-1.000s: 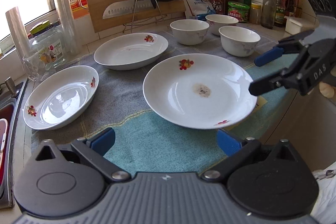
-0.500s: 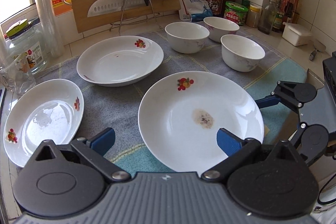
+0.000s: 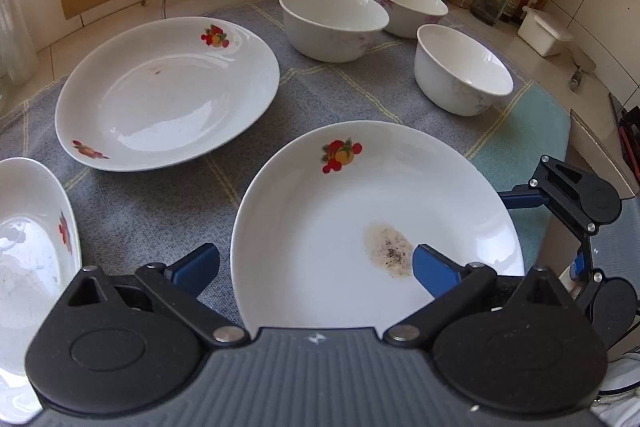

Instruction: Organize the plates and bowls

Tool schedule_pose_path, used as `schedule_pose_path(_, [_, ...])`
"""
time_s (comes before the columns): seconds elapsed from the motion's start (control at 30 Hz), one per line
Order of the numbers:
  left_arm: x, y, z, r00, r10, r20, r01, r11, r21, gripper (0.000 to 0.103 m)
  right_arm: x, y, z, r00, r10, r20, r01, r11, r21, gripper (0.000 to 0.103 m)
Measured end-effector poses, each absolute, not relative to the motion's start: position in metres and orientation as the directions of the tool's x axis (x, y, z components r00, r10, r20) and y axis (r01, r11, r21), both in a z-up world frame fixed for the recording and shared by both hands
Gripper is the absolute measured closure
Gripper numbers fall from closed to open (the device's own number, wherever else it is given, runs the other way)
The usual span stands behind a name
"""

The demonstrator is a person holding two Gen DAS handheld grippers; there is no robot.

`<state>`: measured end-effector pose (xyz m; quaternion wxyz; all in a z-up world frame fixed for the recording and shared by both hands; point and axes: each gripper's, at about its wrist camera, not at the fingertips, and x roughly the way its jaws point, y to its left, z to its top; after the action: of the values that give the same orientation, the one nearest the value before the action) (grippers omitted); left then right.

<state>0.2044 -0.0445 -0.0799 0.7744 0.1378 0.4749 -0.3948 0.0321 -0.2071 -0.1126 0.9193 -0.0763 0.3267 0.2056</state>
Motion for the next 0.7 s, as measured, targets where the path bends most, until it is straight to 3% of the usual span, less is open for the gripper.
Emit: schedule_pose_path(0.7, [0.241,-0.059,-0.085,-0.021,-0.478,-0.878,0.776,0.546,-0.315,0.003,0.045,-0.199,-0.109,0.649,0.384,-0.657,-0.524,0.851,-0.021,0.000])
